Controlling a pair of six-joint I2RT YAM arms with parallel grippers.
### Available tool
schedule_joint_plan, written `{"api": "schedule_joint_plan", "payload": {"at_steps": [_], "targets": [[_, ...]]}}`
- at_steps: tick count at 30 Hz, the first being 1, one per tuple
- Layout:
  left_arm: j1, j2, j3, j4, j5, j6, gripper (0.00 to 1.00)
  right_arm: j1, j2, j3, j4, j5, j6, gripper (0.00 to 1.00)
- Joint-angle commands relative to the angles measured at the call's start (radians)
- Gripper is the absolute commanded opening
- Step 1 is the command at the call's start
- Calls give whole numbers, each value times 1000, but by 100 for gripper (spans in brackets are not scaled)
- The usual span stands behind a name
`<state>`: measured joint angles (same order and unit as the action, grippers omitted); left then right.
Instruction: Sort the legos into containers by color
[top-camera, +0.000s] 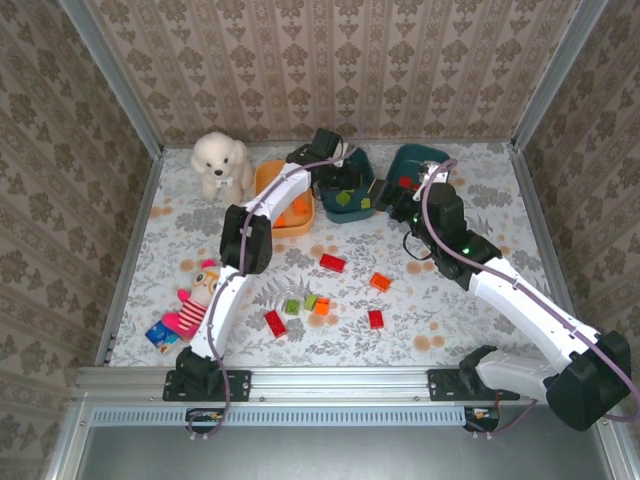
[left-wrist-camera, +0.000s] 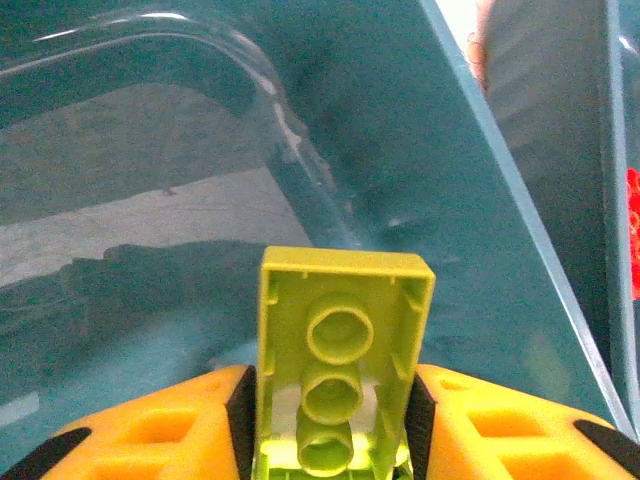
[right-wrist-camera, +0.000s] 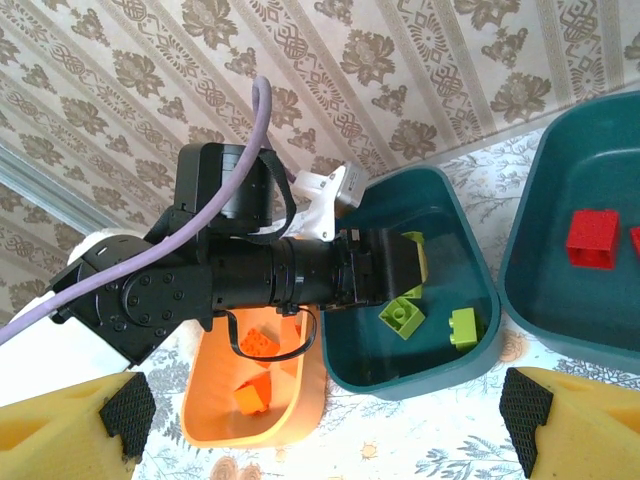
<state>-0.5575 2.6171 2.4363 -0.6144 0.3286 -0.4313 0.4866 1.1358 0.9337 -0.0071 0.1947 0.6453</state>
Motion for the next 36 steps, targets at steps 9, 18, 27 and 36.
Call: {"api": "schedule_joint_plan", "payload": {"at_steps": [9,18,27,36], "targets": [[8,-98,14,15,41,-68,64,-1,16,-9,-62,-63,-47,91],[31,-656,-650,156,-60,-168,66,185,51,-15,-129,-108,-257,87],[56,-1390,-1410,-33,-166,-253,67,484,220,49,-178,-90,-293,85],[76,-2103,-1690,-446,-200,-431,70,713,611,358,-414,-43,-83,79]]}}
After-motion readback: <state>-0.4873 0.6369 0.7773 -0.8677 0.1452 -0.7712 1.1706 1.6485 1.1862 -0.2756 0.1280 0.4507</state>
